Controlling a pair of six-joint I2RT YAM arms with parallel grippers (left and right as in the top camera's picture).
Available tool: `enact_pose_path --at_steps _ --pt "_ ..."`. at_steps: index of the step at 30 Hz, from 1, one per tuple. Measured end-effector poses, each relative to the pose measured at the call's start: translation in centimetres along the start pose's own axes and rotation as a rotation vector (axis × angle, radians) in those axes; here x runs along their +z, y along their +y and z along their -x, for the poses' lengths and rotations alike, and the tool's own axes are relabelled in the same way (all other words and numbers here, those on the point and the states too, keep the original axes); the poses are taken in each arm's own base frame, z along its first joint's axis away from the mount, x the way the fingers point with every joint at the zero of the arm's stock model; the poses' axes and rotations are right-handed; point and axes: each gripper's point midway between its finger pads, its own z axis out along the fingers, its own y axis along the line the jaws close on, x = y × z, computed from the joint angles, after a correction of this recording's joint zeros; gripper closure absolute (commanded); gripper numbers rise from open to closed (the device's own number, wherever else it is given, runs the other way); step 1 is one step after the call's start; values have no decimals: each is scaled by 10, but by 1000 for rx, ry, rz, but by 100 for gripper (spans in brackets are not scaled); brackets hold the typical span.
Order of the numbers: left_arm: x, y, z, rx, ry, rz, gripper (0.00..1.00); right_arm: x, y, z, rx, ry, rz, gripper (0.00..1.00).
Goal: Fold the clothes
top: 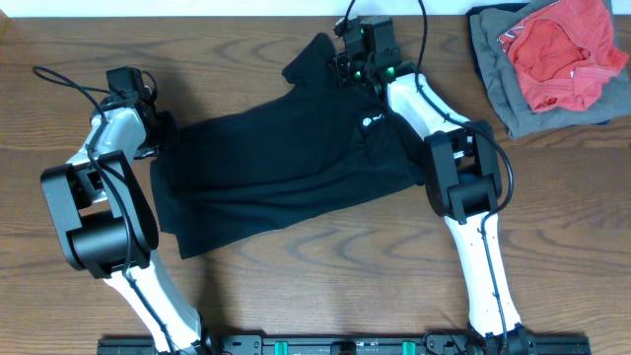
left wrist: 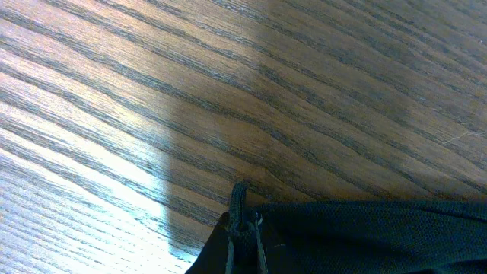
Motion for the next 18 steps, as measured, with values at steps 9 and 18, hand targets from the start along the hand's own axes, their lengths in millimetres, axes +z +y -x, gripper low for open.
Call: enact_pose_path --at_steps 9,18 --pt "0 0 0 0 1 0 94 -3 -2 -9 36 58 -15 99" --pt "-1 0 -2 0 8 1 94 -38 -4 16 101 154 -46 99"
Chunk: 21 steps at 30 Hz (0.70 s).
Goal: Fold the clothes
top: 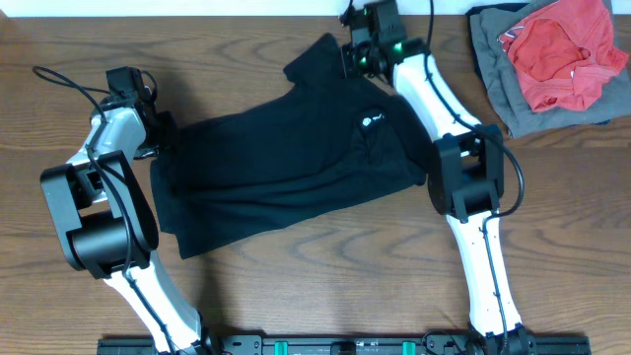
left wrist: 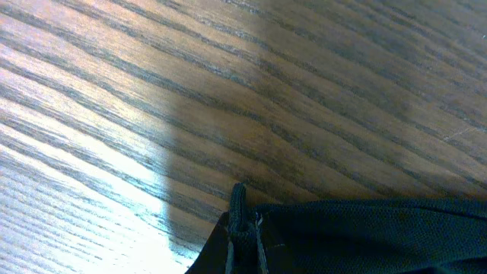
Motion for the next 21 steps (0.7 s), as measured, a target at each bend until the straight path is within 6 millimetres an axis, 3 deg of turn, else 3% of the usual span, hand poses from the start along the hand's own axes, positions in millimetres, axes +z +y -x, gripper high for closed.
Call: enact_pose_path --at_steps 3,15,21 --pt "0 0 -2 0 9 1 94 -14 -2 3 20 29 -8 99" --pt "-7 2 -15 2 61 9 94 -47 -5 -24 65 204 -17 99" --pt "-31 3 -12 2 45 7 94 -69 -11 -32 74 266 -25 99"
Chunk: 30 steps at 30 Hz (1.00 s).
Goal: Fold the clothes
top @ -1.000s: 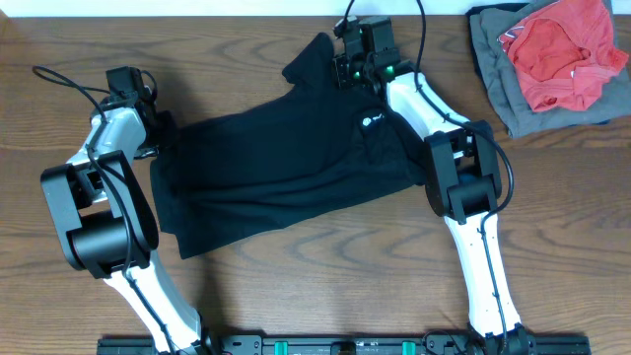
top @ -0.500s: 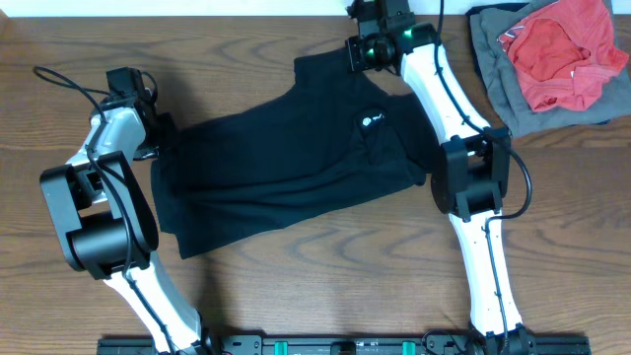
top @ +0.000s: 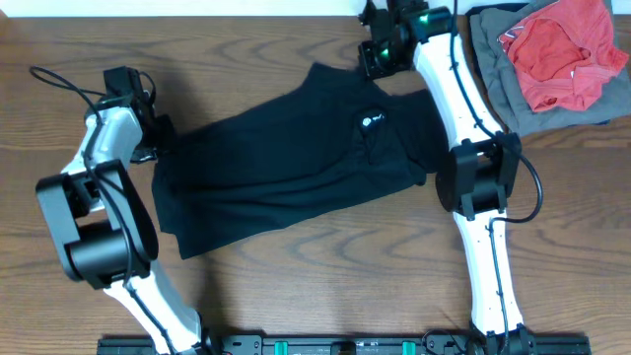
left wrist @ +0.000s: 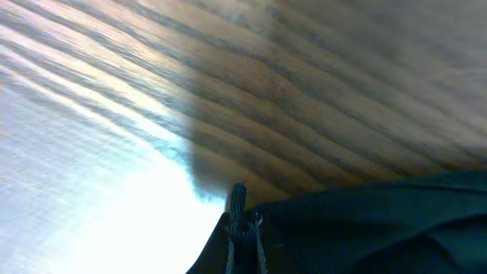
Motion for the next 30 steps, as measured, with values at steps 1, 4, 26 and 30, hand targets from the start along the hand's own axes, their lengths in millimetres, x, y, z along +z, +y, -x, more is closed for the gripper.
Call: enact_pose_path --at_steps 1,4,26,30 --pt "-6 0 1 0 -6 -1 94 -3 -3 -4 4 17 -4 99" --pt "-27 0 3 -1 -28 -5 94 -12 -9 -12 15 49 -9 99" --pt "-67 9 -99 19 369 35 94 -81 -43 -76 145 295 -45 99" --pt "-71 7 -109 32 411 40 94 -83 -43 -84 155 324 -54 99"
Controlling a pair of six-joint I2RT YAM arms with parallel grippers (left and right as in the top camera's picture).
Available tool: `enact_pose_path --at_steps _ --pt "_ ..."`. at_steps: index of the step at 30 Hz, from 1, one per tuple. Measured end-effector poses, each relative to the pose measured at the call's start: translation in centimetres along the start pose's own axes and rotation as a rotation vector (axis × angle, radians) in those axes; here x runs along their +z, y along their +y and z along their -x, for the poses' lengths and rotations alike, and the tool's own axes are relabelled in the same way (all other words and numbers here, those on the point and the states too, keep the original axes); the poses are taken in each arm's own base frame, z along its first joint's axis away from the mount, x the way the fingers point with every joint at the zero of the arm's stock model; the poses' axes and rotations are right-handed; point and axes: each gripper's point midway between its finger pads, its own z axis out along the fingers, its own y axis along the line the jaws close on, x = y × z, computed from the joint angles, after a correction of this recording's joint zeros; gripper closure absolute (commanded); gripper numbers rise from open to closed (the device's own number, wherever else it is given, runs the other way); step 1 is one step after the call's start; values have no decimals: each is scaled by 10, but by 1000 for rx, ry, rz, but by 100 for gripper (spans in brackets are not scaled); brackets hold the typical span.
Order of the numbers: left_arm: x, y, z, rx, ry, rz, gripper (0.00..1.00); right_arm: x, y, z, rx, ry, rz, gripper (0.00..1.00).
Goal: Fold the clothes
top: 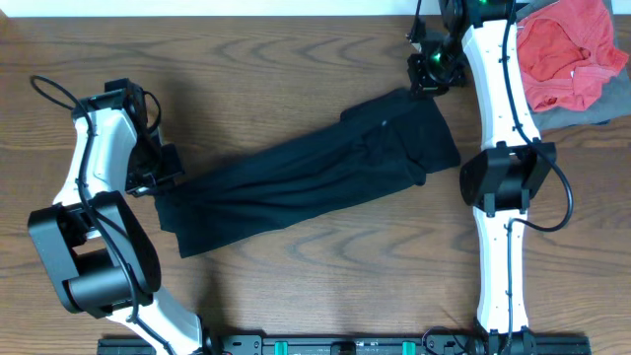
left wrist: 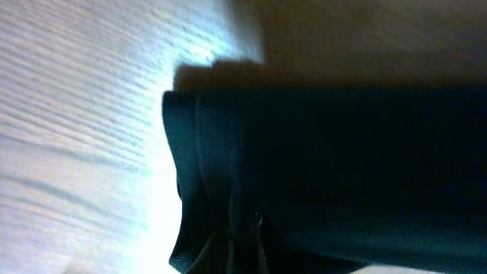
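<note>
A black garment [top: 306, 173] is stretched in a long diagonal band from lower left to upper right across the wooden table [top: 296, 49]. My left gripper [top: 161, 176] is shut on its left end. In the left wrist view the black cloth [left wrist: 342, 167] fills most of the frame, and the left gripper [left wrist: 243, 232] sits bunched in dark fabric. My right gripper [top: 427, 77] is at the garment's upper right corner, shut on it and holding it taut. The fingers themselves are hidden by cloth and arm.
A pile of clothes lies at the back right corner: a red garment [top: 567, 54] on top of a grey one [top: 577, 116], close beside the right arm [top: 498, 89]. The left arm's base [top: 94, 266] stands at the front left.
The right gripper has moved right and a little nearer with the garment's corner. The left gripper has moved nearer with the left edge. The garment went from a wide spread to a narrow taut band.
At first the garment lay wide and rumpled, left gripper on its left edge, right gripper on its far corner. At each later moment the right gripper stood further right with that corner. Now both ends are pulled apart and the cloth is drawn out long.
</note>
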Motion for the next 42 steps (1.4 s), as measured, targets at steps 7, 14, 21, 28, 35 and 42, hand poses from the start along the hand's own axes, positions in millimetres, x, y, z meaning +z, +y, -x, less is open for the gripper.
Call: enact_pose_path --at_steps 7,14,21,28,35,42 --pt "-1 0 -5 -15 17 2 94 -28 -5 -16 1 -8 -91 99" --pt "-19 1 -14 -46 -10 -2 94 -66 6 -61 0 11 -142 99" --pt "0 -3 -33 -25 39 10 55 7 -23 -89 55 186 -171 77" --pt "16 -3 -39 -24 53 16 10 32 -37 -96 80 222 -190 35" --pt "17 -1 -32 -23 26 22 9 24 -44 -89 91 192 -189 31" --pt "37 5 -25 -11 -17 24 9 25 -46 -84 66 171 -183 27"
